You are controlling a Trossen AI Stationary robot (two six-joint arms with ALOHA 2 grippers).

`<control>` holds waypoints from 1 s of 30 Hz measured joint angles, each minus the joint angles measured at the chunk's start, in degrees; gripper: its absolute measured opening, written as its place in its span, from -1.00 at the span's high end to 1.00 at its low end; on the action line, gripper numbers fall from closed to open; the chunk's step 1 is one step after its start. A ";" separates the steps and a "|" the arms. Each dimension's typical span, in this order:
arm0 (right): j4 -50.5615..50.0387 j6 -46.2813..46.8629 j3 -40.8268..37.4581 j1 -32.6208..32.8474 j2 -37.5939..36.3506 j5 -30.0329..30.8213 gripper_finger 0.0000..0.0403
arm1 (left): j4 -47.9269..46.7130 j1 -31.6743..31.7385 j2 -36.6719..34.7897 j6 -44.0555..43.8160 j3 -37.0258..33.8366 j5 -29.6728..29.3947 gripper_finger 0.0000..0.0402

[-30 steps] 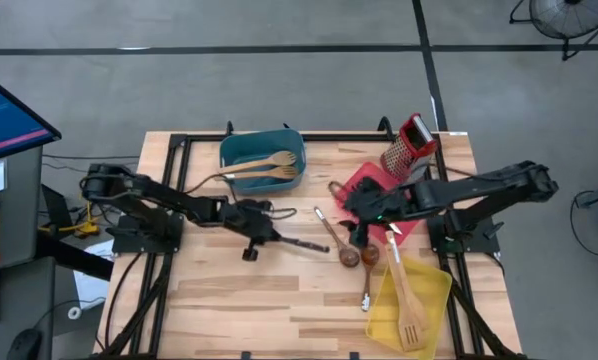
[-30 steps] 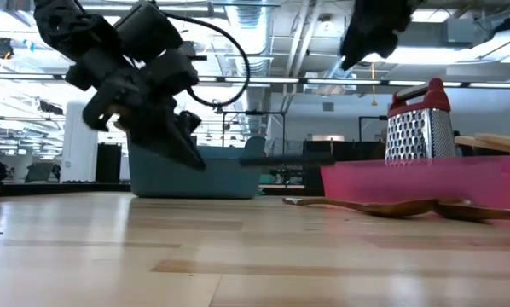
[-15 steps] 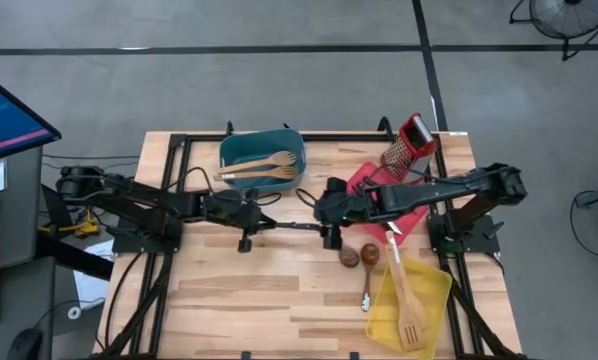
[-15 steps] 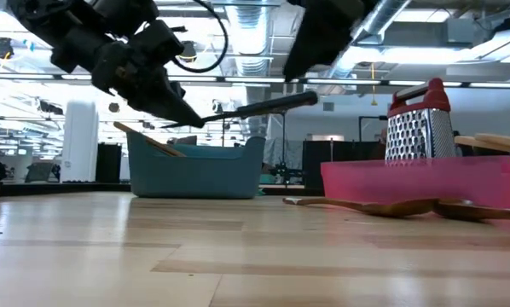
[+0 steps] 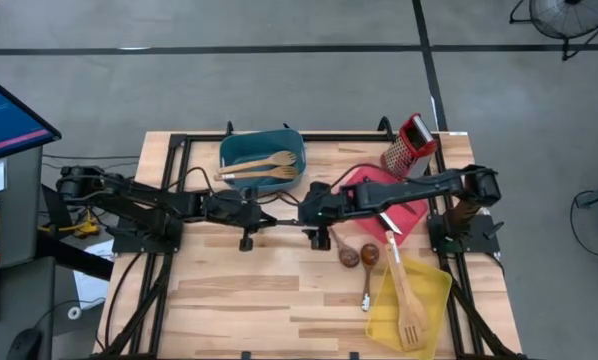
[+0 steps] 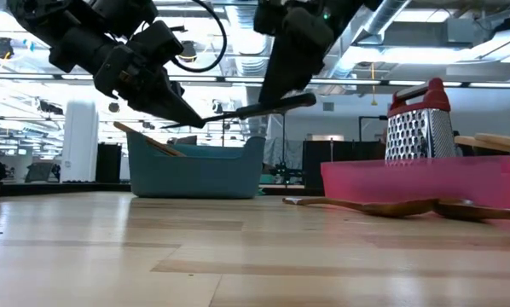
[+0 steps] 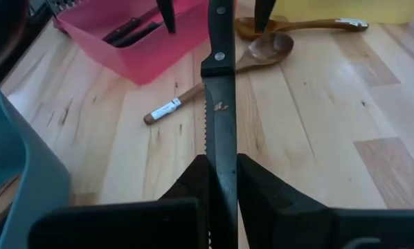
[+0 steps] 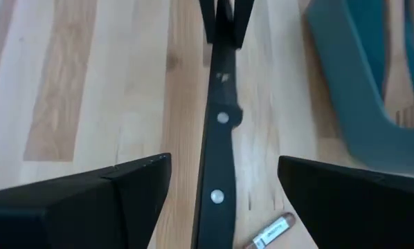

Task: Pick & Place Kitchen Items
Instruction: Put the black kitchen knife into the red bin

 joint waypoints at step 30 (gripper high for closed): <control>-5.11 0.70 -0.04 -1.18 1.53 0.07 0.67 | 1.17 -0.02 -0.02 1.26 0.02 -1.18 0.84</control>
